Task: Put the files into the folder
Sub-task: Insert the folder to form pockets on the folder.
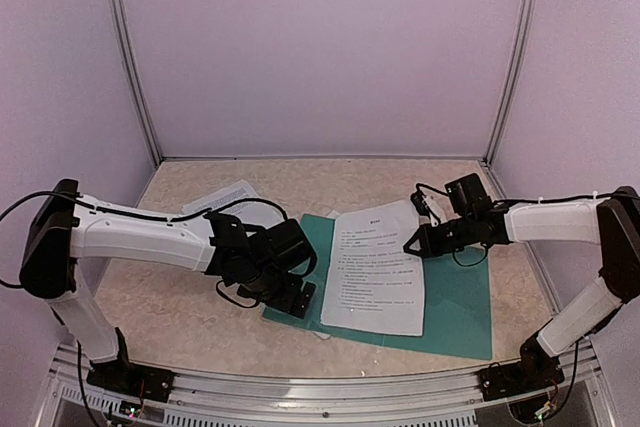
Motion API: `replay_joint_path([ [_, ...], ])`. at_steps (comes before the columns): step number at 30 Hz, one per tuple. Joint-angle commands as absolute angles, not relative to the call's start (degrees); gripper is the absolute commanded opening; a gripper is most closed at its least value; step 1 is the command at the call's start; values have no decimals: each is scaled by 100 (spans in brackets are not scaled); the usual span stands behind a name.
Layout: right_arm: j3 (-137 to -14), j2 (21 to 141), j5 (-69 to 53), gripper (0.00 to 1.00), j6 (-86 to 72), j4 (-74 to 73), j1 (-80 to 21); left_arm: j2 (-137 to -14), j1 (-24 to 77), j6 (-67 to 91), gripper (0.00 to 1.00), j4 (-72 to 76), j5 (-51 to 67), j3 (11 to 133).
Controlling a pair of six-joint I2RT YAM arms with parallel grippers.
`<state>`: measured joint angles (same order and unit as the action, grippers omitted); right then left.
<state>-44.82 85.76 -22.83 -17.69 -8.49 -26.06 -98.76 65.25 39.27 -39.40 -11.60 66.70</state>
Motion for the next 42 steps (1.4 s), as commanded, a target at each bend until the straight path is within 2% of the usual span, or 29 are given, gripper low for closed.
replay_joint_path([
  [1, -4352, 8477, -2177, 0, -2107, -406, -2671, -9481, 5988, 4121, 99, -3399, -658, 6308],
  [15, -4382, 8786, -2332, 0, -2446, -18, -2705, -10069, 5227, 3803, 99, -2853, 276, 6591],
  [42, -4642, 9743, -2915, 0, -2822, 1019, -2867, -10254, 4998, 3617, 99, -2803, 437, 6728],
])
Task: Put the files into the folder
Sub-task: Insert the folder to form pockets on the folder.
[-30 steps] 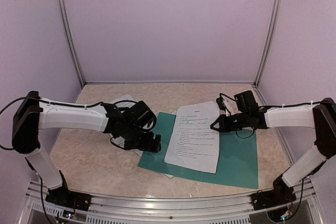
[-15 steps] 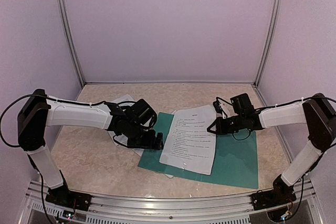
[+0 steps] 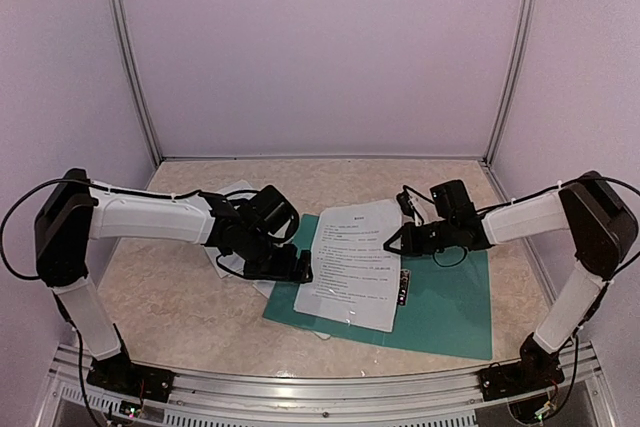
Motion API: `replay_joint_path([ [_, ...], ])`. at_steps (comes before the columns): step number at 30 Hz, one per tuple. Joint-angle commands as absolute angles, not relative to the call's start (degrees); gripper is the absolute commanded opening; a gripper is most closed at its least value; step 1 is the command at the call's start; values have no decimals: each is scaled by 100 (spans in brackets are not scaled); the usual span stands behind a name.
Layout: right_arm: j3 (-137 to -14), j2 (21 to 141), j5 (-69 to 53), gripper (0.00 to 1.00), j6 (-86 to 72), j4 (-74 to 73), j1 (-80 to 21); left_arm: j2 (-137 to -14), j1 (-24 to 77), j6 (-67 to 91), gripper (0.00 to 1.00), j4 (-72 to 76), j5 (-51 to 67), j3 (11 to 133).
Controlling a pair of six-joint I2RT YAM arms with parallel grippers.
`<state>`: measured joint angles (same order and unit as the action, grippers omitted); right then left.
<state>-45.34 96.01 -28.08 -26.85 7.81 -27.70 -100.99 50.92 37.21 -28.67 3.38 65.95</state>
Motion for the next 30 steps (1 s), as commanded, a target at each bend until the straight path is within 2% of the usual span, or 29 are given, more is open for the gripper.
replay_joint_path([
  [1, -4641, 9759, -2914, 0, -2841, 1057, -2875, -10285, 4986, 3609, 99, -2785, 446, 6740],
  [30, -4384, 9943, -2804, 0, -3558, 1884, -3157, -10567, 4764, 3629, 99, -2747, 678, 6936],
])
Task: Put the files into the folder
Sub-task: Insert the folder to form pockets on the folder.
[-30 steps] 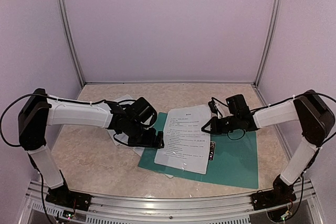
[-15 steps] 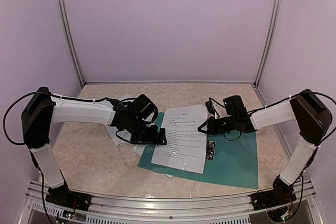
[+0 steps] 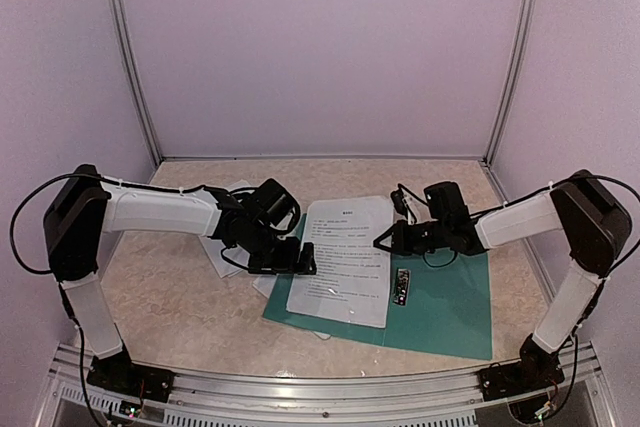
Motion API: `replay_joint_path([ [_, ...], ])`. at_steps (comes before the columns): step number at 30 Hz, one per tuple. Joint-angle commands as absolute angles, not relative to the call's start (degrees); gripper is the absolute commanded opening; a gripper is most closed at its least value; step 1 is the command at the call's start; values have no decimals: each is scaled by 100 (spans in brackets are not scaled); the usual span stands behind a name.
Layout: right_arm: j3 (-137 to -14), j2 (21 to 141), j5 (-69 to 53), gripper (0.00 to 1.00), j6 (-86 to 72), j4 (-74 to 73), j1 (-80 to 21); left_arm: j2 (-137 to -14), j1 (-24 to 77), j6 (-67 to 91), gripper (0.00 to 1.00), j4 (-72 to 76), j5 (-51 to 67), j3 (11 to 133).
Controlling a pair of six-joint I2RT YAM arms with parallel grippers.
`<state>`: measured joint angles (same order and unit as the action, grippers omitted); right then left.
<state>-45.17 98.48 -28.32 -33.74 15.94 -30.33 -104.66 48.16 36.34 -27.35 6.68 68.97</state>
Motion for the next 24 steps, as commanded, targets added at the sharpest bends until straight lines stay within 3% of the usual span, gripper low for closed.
replay_joint_path([
  [1, -4366, 9955, -2810, 0, -3597, 1933, -3159, -10565, 4757, 3634, 99, -2747, 685, 6935],
  [24, -4305, 10254, -2796, 0, -4086, 2202, -3317, -10694, 4738, 3653, 99, -2804, 693, 6977],
])
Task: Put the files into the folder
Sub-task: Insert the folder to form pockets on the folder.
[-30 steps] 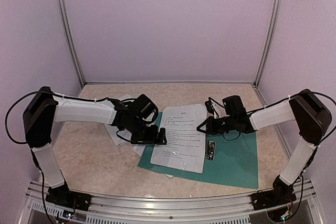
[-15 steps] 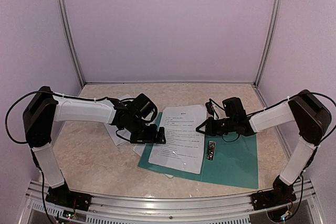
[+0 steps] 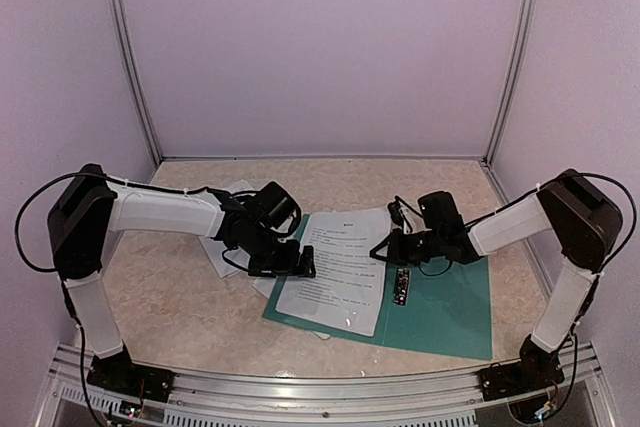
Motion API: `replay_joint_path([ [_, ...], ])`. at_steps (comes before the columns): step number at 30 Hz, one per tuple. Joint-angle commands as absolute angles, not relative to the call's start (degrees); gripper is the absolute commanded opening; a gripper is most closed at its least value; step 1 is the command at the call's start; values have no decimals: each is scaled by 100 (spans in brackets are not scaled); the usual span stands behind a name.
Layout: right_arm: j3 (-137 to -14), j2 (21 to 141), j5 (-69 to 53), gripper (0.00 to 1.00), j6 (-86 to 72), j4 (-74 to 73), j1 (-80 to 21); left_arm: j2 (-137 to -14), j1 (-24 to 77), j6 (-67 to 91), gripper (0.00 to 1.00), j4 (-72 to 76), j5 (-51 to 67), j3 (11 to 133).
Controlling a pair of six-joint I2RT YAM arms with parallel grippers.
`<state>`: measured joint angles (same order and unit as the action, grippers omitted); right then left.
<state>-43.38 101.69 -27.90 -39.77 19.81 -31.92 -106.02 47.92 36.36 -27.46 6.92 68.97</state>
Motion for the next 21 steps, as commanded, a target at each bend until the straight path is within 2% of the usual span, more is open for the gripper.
replay_joint_path([
  [1, -4305, 10257, -2787, 0, -4087, 2206, -3324, -10702, 4737, 3664, 99, -2794, 686, 6966],
  [21, -4278, 10212, -2721, 0, -4137, 2263, -3343, -10877, 4792, 3773, 97, -2751, 988, 6970],
])
